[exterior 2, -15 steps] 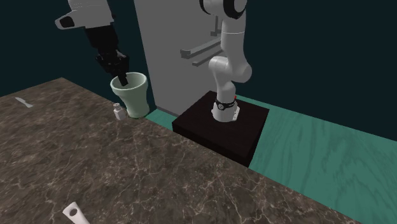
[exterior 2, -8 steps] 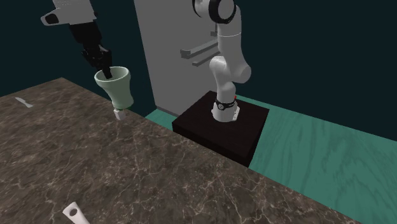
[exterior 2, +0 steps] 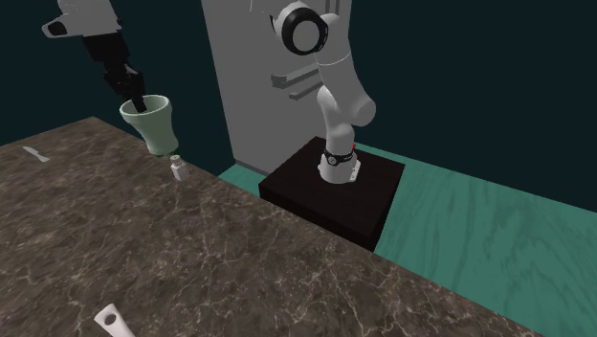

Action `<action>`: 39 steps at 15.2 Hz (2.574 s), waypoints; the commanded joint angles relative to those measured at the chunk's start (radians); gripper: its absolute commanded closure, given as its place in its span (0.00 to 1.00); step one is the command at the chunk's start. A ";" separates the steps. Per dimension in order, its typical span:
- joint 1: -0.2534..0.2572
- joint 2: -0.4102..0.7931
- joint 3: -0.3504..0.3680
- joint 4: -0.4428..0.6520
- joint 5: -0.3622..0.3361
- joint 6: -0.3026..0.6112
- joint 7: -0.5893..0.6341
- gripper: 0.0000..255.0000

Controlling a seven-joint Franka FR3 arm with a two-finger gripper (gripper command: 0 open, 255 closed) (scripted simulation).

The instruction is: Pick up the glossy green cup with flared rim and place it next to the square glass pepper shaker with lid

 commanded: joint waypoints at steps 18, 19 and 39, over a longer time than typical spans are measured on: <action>0.036 -0.050 0.001 -0.330 -0.015 0.279 -0.030 1.00; 0.037 -0.050 0.002 -0.343 -0.014 0.292 -0.032 1.00; 0.044 -0.011 0.011 -0.520 0.008 0.504 -0.063 1.00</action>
